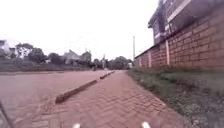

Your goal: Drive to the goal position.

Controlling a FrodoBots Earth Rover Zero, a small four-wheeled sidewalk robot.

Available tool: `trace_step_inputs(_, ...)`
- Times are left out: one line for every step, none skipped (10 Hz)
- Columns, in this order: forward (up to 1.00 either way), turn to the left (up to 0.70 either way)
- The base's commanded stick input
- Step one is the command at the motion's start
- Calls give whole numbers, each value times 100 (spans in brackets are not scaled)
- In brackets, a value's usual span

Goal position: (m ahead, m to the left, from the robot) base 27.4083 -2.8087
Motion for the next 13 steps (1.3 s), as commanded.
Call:
trace_step_inputs(50,-45)
trace_step_inputs(50,-29)
trace_step_inputs(50,-12)
trace_step_inputs(50,3)
trace_step_inputs(50,7)
trace_step_inputs(50,4)
trace_step_inputs(50,10)
trace_step_inputs(50,10)
trace_step_inputs(50,12)
trace_step_inputs(50,15)
trace_step_inputs(50,-46)
trace_step_inputs(50,-49)
trace_step_inputs(50,-34)
